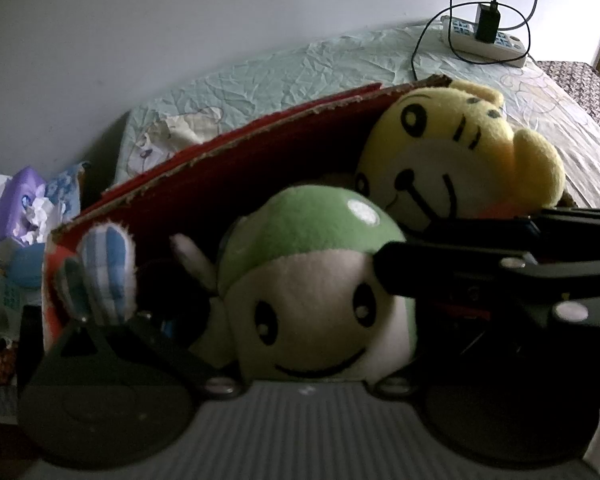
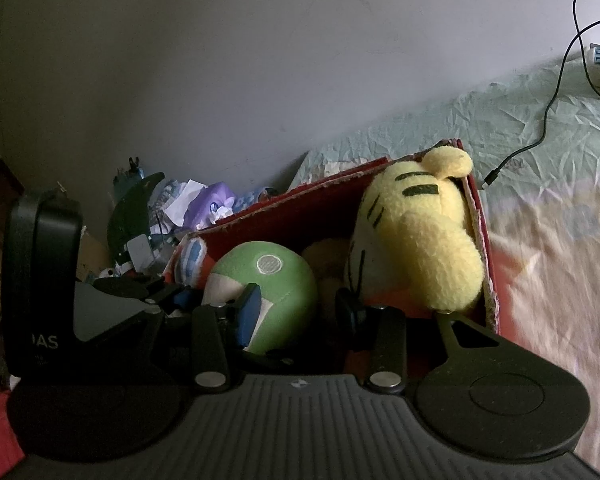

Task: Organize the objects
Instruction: 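Press the green plush down into the box with the right gripper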

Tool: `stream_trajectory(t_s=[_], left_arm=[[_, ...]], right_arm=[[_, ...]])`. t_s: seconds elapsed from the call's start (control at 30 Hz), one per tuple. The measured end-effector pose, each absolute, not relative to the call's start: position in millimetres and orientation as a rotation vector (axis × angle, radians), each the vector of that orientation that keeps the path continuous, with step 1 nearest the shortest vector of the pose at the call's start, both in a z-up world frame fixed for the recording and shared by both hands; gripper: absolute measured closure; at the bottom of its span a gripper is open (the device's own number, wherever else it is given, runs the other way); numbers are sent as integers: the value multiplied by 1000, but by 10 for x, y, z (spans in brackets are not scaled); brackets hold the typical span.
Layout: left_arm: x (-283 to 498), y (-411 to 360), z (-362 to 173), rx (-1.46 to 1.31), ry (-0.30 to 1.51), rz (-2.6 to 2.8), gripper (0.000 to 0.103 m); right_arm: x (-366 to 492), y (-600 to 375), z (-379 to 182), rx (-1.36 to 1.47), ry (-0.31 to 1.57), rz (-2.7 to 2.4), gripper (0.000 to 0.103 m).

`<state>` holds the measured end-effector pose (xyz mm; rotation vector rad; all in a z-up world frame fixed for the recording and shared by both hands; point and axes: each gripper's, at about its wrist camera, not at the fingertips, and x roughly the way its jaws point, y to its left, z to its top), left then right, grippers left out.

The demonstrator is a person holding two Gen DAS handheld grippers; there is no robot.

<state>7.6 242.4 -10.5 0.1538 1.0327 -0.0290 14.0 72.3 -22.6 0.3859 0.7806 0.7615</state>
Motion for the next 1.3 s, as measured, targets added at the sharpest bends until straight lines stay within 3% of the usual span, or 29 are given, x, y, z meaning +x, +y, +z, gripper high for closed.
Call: stream_trajectory(t_s=[0.5, 1.3], left_arm=[[56, 2381, -120, 179, 1034, -17, 0], [33, 2262, -140, 268, 1037, -10, 0]], right_arm=[[189, 791, -217, 371, 800, 770, 60], [103, 713, -228, 361, 672, 812, 60]])
